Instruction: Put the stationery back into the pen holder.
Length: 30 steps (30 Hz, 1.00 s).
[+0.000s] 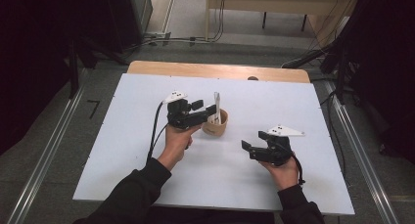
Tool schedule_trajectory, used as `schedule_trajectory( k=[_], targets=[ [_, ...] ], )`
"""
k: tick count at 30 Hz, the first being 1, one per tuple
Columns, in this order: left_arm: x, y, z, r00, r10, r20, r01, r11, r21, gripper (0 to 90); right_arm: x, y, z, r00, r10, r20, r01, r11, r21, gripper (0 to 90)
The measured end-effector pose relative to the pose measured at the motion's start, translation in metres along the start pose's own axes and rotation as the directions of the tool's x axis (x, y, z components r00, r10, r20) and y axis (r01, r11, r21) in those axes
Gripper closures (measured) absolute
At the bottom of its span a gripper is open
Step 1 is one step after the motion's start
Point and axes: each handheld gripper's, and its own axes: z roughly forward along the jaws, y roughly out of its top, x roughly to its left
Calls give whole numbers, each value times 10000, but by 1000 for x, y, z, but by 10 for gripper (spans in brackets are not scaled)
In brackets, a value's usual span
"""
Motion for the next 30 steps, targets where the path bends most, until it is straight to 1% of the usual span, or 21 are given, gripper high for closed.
schedule_trajectory(
  k=[5,8,10,12,14,19,24,30],
  targets=[
    [3,-6,-6,9996,-229,-193,230,9997,30,244,0,0,0,10000,16,23,-16,10000,15,191],
    [5,-9,-11,9996,-178,-241,176,9998,-78,245,-1,0,0,10000,8,43,-8,10000,26,191],
    [6,-10,-14,9994,-222,-283,218,9997,-132,235,-1,0,-1,10000,10,63,-10,10000,5,191],
    [7,-11,-16,9994,-230,-256,228,9997,-90,226,-1,0,-1,10000,1,66,-1,10000,-1,191],
    [8,-11,-18,9993,-268,-258,267,9996,-61,194,-1,-1,-1,10000,-6,96,6,10000,4,191],
    [7,-14,-24,9994,-293,-159,292,9995,-106,161,-2,-1,-2,9999,0,134,0,10000,-37,179],
    [9,-16,-28,9993,-283,-227,283,9996,13,127,-3,-1,-3,9999,11,156,-10,10000,-88,170],
    [14,-22,-33,9988,-297,-386,303,9994,162,114,-5,-1,-5,9997,106,207,-104,9999,-67,166]
  ],
)
